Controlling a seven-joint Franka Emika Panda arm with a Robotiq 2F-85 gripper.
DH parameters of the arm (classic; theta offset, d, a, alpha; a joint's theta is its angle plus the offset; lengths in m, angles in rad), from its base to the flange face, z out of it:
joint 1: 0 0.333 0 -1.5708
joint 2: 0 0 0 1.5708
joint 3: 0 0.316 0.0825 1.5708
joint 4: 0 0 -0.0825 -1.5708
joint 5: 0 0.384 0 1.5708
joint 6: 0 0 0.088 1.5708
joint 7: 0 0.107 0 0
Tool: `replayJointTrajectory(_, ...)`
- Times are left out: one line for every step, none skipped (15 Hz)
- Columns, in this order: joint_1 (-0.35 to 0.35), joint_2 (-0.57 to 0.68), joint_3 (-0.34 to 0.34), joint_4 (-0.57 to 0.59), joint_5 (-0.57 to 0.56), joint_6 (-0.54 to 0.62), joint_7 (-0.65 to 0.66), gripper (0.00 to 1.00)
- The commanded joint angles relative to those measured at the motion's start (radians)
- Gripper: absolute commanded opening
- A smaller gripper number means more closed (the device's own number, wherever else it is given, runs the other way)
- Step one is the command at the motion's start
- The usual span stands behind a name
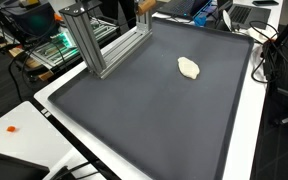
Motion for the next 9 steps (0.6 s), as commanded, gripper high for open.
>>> replayJointTrajectory(0.007,-0.071,0.013,-0.044,0.045,-0.024,-0.008,0.22)
replayJointTrajectory(0.009,-0.078,0.015,-0.051,0.050,-0.025,-0.009,0.22)
replayJointTrajectory(0.010,-0.087,0.020,-0.059,0.051,-0.026,-0.005,0.22)
replayJointTrajectory(0.012,-0.097,0.022,-0.068,0.051,-0.027,-0.006,0.22)
replayJointTrajectory(0.012,-0.106,0.026,-0.076,0.047,-0.028,-0.002,0.22)
replayJointTrajectory(0.013,-0.115,0.027,-0.084,0.050,-0.031,-0.004,0.22)
replayJointTrajectory(0.011,-0.126,0.033,-0.096,0.042,-0.032,0.000,0.22)
replayJointTrajectory(0.013,-0.133,0.032,-0.103,0.046,-0.037,-0.002,0.22)
replayJointTrajectory(0.014,-0.143,0.033,-0.113,0.050,-0.040,-0.001,0.22)
